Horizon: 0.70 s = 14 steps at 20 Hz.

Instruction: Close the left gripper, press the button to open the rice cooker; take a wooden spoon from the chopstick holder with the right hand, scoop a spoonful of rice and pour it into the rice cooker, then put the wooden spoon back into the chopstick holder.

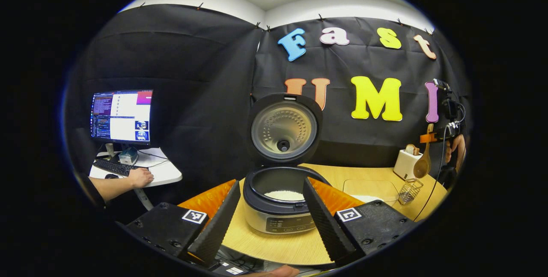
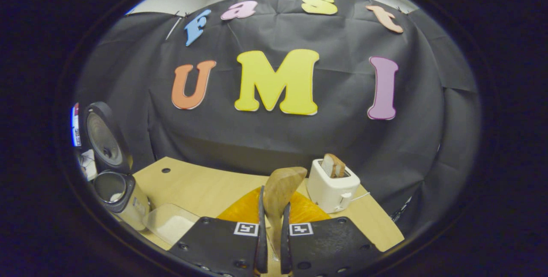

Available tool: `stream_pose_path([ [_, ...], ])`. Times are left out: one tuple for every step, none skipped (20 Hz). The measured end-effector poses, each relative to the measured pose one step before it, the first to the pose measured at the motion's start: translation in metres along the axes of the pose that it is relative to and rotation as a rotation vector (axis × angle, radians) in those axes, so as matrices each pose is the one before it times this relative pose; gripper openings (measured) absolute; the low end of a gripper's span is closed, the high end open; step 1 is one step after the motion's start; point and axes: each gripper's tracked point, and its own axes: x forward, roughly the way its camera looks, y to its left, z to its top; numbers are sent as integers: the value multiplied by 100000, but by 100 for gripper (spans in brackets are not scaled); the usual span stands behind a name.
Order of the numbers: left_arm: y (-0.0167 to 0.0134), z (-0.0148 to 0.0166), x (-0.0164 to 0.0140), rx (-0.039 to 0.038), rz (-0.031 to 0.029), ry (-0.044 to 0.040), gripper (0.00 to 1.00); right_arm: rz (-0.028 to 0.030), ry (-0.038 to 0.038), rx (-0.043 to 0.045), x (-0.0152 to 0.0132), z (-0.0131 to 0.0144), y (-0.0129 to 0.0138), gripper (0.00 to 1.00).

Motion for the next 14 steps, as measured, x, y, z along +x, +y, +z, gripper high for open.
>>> stream_pose_path([
  [27, 205, -25, -251, -1214, -911, 94, -216, 380, -745, -681, 531, 1173, 12],
  [-462, 99, 101, -870, -3425, -1192, 94, 1514, 513, -776, -614, 416, 1658, 11],
  [-275, 79, 111, -1146, -2302, -297, 94, 1097, 44, -1279, -582, 596, 1592, 11],
  [492, -260, -324, -676, 469, 980, 96, 1733, -111, -913, -574, 603, 1714, 11],
  [843, -25, -119, 1049, 1661, 140, 98, 2077, 71, -1029, -357, 344, 1892, 12],
  [1001, -20, 83, 1462, 1894, -114, 98, 1733, -306, -1259, -387, 403, 1809, 11],
  [779, -224, 73, 1047, 1387, 390, 98, 1898, -655, -1160, -184, 638, 1943, 11],
  [653, -144, 195, -265, 1444, -223, 98, 1289, 51, -1408, -255, 401, 1833, 11],
  [737, -383, 255, -426, 2061, 957, 98, 1211, 328, -1113, 13, 416, 1885, 11],
  [847, -483, 14, 323, 1984, 1346, 98, 1522, 178, -1300, 141, 381, 2011, 11],
  [559, -152, -112, 1185, 1907, 373, 99, 2532, 260, -2007, 125, 407, 2244, 11],
  [876, -58, 118, 1286, 1876, -46, 99, 2414, -171, -2157, 147, 345, 2421, 11],
  [765, -166, 267, 751, 1857, 49, 99, 2076, 89, -1935, 158, 340, 2215, 11],
  [788, -181, 259, -60, 1807, 105, 98, 2525, -488, -1641, 114, 322, 2272, 12],
])
